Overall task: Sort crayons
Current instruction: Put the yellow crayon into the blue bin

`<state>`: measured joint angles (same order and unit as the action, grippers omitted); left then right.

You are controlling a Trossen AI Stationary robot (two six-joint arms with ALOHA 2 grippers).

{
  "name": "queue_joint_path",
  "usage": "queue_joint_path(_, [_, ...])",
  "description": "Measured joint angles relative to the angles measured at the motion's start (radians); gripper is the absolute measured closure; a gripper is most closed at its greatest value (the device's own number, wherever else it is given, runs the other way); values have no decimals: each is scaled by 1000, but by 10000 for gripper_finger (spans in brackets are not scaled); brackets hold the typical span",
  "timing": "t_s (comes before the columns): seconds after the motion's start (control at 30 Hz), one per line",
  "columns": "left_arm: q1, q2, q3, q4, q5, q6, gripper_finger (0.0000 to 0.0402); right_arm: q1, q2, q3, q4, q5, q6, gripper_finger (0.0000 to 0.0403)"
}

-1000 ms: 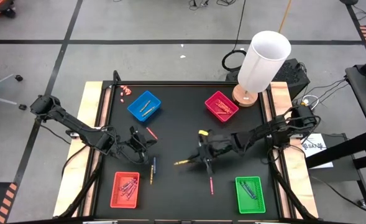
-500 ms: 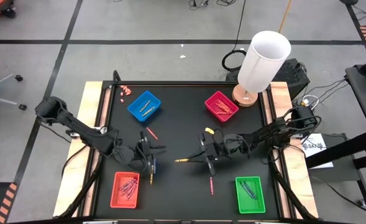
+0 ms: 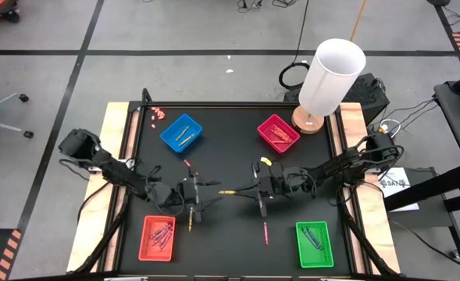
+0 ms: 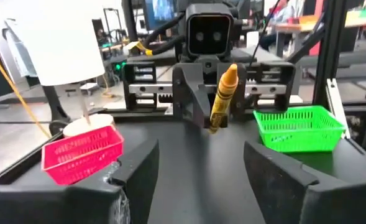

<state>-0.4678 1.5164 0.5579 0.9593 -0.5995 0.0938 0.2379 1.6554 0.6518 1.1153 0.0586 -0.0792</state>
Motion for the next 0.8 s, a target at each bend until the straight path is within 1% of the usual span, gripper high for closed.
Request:
queue_joint_path(0.1, [6,43,0,102,10,28,170,0,0,0,3,-1,-4,399])
queue_joint_path(0.2, [14,97,0,242,43,58,177,0,0,0,3,-2,-4,399])
queue_joint_path(0.3, [23,146,2,346,48,90,185,0,0,0,3,-2,-6,399])
queue_joint_path(0.4, [33,179,14,364,59,105,193,0,0,0,2,-2,-7,399])
queue_joint_path(0.53, [44,208,49,370,129,107,204,0,0,0,2,-2,-8,399])
queue_joint_path(0.67, [45,224,79,369,132,132,216,0,0,0,1,-2,-12,399])
queue_joint_path(0.8, [45,225,83,365,132,133,226,0,0,0,-2,-2,-12,399])
